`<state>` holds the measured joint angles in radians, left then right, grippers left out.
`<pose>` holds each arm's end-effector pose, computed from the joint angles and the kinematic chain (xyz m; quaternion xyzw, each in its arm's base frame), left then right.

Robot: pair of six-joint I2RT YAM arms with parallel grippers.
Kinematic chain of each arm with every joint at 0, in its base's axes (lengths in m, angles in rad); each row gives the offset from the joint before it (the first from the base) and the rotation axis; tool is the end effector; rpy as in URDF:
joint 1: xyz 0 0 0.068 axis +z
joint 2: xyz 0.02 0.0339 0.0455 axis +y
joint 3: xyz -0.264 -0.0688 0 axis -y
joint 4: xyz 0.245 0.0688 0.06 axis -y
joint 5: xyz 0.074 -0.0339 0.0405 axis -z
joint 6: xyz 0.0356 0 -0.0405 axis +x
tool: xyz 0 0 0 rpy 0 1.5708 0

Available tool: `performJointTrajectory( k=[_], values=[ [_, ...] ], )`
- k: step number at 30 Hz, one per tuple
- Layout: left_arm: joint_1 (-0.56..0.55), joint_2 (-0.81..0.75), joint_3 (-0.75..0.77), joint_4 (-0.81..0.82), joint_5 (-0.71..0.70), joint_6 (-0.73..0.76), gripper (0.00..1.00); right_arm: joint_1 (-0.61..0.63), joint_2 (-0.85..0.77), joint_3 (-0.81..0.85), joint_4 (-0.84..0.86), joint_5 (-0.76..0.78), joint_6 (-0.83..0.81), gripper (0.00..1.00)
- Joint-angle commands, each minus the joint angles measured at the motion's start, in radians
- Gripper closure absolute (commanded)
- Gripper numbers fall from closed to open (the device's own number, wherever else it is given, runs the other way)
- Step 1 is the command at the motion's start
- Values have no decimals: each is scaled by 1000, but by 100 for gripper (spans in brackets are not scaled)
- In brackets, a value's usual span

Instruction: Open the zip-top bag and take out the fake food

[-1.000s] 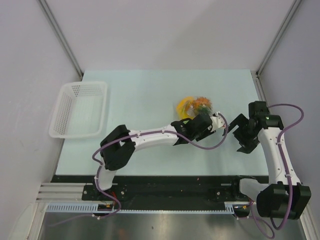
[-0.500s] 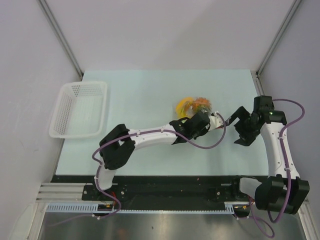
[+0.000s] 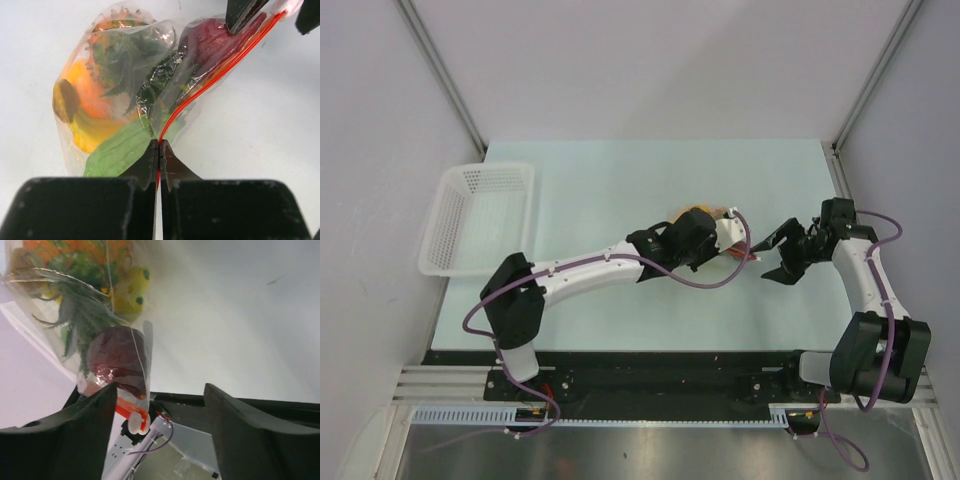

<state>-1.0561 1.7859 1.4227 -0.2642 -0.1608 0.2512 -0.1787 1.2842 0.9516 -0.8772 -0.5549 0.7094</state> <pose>0.2093 -0.3585 0.2764 0.5110 0.7271 -0.1116 0.4448 0.2330 -0.0230 0.2459 0.3621 0.8755 0.3053 0.0959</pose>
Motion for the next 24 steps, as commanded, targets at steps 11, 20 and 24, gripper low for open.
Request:
performJointTrajectory(
  k=[11,20,24],
  values=[
    [77,-117,2,-52,187,-85,100,50,7,-31,250,-208,211,63],
    [79,-108,27,-56,225,-135,100,123,-51,-66,291,-188,315,71],
    [84,-112,28,-67,228,-139,100,131,-49,-53,297,-194,328,85]
  ],
)
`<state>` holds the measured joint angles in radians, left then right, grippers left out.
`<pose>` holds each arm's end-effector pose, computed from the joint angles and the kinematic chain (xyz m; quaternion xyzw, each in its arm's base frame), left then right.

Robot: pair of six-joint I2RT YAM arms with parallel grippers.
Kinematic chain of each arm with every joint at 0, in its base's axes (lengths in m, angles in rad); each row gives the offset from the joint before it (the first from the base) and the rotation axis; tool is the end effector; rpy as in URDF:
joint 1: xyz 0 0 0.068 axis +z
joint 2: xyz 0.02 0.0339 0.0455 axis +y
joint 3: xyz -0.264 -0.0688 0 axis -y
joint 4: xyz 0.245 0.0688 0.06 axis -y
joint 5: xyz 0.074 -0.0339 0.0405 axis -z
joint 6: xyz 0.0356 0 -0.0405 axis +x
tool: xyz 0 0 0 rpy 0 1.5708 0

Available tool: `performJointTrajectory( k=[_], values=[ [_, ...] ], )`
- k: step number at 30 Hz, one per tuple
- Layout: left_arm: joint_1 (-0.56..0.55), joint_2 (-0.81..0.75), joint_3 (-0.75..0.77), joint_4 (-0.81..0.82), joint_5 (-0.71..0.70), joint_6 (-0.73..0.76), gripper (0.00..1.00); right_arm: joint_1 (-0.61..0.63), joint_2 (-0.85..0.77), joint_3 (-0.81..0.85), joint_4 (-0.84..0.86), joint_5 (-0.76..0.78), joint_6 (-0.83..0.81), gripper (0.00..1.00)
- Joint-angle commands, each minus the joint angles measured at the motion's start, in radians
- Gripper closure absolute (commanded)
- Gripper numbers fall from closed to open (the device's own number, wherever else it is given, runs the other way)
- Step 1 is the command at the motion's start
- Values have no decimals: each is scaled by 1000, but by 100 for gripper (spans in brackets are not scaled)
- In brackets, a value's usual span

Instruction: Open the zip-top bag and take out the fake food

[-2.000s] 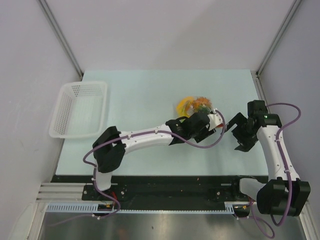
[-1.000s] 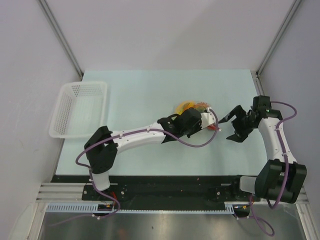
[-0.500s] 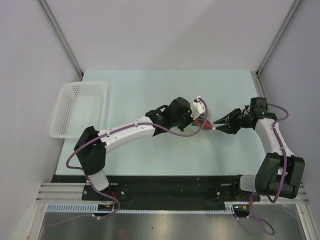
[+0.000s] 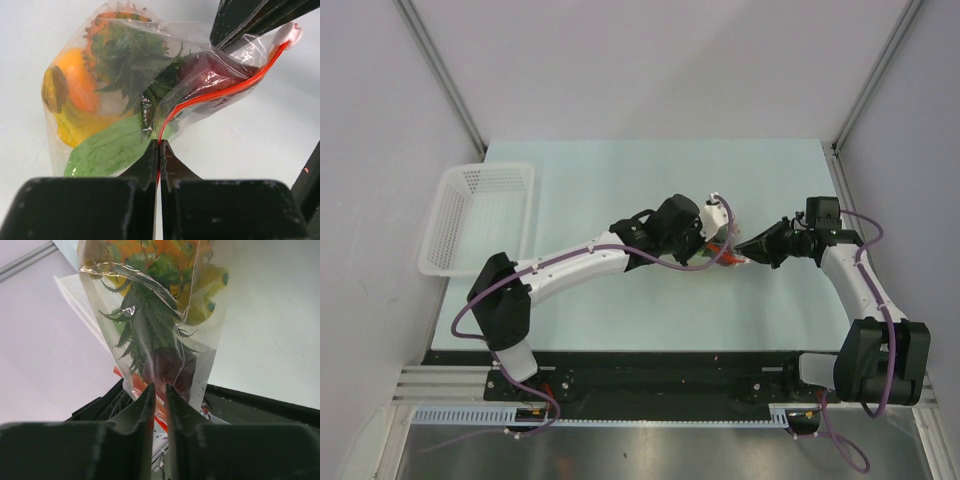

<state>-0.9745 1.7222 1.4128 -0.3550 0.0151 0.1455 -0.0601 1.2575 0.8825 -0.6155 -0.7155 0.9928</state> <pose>0.2229 -0.3294 0.2895 0.4804 0.7599 -0.1825 0.3980 0.2449 0.0087 0.2464 0.3644 0.8263 0.4202 0.0885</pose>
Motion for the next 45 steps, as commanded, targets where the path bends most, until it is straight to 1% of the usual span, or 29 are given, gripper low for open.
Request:
performJointTrajectory(
  k=[1,2,3,4,5,7,8,11,12,15,16,21,24,26,30,31,33,34,36,38,39,45],
  values=[
    [3,-52,38,19,52,-29,100,14,-21,18,37,-32,47,89],
    [3,-55,38,14,54,-26,100,17,-20,19,40,-32,50,97],
    [3,-58,41,10,52,-23,100,19,-18,22,45,-35,58,100],
    [3,-58,46,-8,54,-23,98,22,-15,26,48,-36,60,100],
    [3,-61,52,-22,69,-18,84,23,-9,29,49,-36,64,100],
    [3,-72,58,-35,88,-3,70,35,-1,50,49,-36,70,100],
    [2,-78,54,-33,104,0,55,40,9,58,45,-33,72,100],
    [-4,-113,26,7,147,8,35,55,10,85,28,-27,92,100],
    [-10,-124,20,19,154,9,33,57,10,90,22,-22,98,100],
    [-32,-118,15,56,146,17,31,57,6,108,8,-16,125,100],
    [-42,-101,21,57,146,22,31,86,5,114,5,-16,135,100],
    [-61,-61,61,68,177,34,31,92,6,142,-13,-19,150,100],
    [-62,-36,84,67,174,43,33,98,13,167,-15,-22,159,100],
    [-62,-12,100,61,160,49,37,103,17,185,-13,-25,162,100],
    [-61,20,140,33,117,54,50,103,20,199,-15,-24,165,100],
    [-61,23,143,34,106,54,57,103,19,200,-15,-22,164,100],
    [-59,33,153,30,88,55,65,105,17,203,-20,-19,165,100],
    [-59,36,159,25,82,55,73,103,17,202,-18,-19,162,100],
    [-59,42,178,10,62,58,81,102,20,207,-21,-13,155,100],
    [-59,39,179,7,60,62,90,100,23,207,-29,-6,149,100],
    [-59,33,181,5,59,65,100,95,26,208,-27,-6,142,100],
    [-58,-2,172,4,74,58,100,69,49,225,-52,-1,99,100]
  ],
)
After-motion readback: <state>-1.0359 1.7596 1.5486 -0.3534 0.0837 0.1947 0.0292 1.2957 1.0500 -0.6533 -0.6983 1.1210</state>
